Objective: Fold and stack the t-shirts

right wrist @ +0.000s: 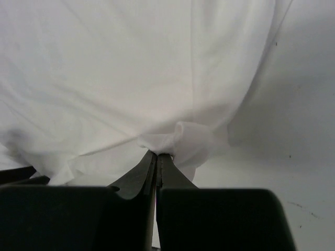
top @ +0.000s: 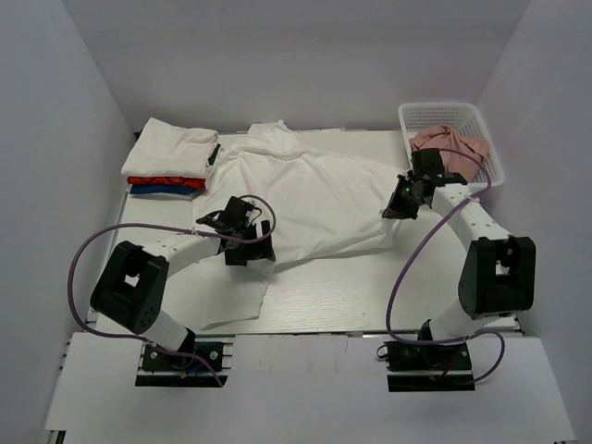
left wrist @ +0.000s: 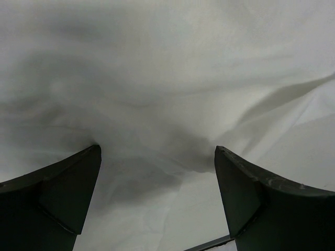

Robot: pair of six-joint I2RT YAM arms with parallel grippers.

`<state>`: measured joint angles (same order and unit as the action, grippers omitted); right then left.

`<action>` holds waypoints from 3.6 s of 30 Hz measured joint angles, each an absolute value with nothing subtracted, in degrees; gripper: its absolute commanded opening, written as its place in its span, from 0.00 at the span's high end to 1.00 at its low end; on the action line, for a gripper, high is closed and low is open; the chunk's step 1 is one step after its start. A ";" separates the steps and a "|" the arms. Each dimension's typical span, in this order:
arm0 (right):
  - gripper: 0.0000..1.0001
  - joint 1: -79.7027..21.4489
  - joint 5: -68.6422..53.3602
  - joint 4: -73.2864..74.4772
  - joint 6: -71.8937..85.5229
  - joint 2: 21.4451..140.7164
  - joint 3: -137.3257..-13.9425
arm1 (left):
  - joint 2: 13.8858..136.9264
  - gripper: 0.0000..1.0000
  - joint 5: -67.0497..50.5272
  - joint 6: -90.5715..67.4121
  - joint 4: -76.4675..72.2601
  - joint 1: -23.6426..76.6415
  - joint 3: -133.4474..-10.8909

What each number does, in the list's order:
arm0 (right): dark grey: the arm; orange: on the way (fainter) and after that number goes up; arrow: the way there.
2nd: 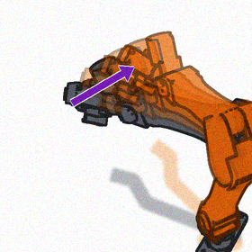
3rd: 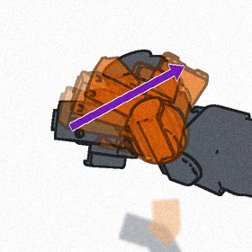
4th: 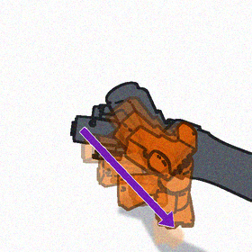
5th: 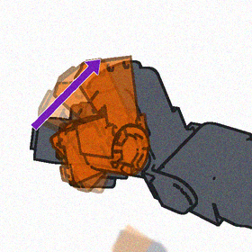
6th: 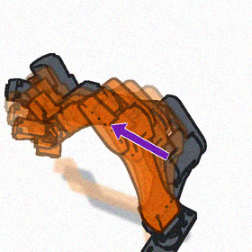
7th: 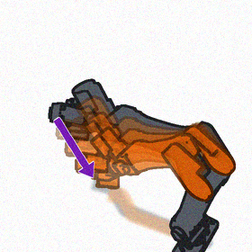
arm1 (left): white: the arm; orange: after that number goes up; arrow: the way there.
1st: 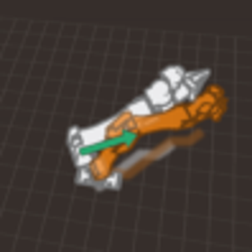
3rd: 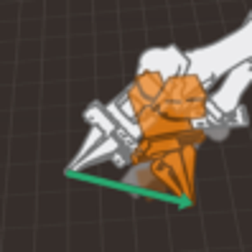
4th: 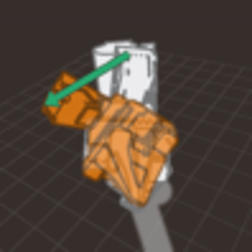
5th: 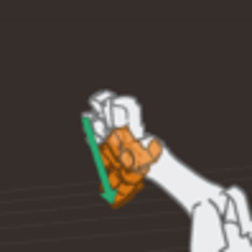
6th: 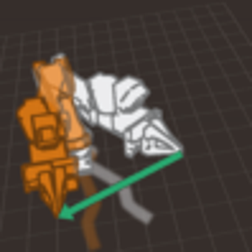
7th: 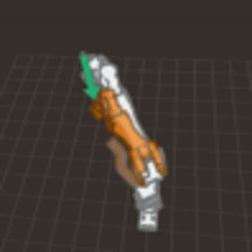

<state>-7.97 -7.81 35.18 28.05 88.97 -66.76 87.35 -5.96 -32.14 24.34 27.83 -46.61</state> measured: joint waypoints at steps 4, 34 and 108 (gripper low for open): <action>1.00 -6.33 -9.58 32.86 27.94 92.77 -69.30 | 87.92 0.00 -5.30 -32.27 24.77 27.83 -47.33; 0.16 -4.69 4.19 60.88 31.07 65.23 -52.10 | 76.16 0.00 -1.56 -34.52 31.73 27.88 -43.57; 0.10 -15.03 17.78 35.22 19.44 144.55 -127.37 | 135.50 0.00 13.13 -24.21 33.45 15.18 -111.24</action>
<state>-15.03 17.78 35.22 19.44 144.55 -127.37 135.50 13.13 -24.21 33.45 15.18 -111.24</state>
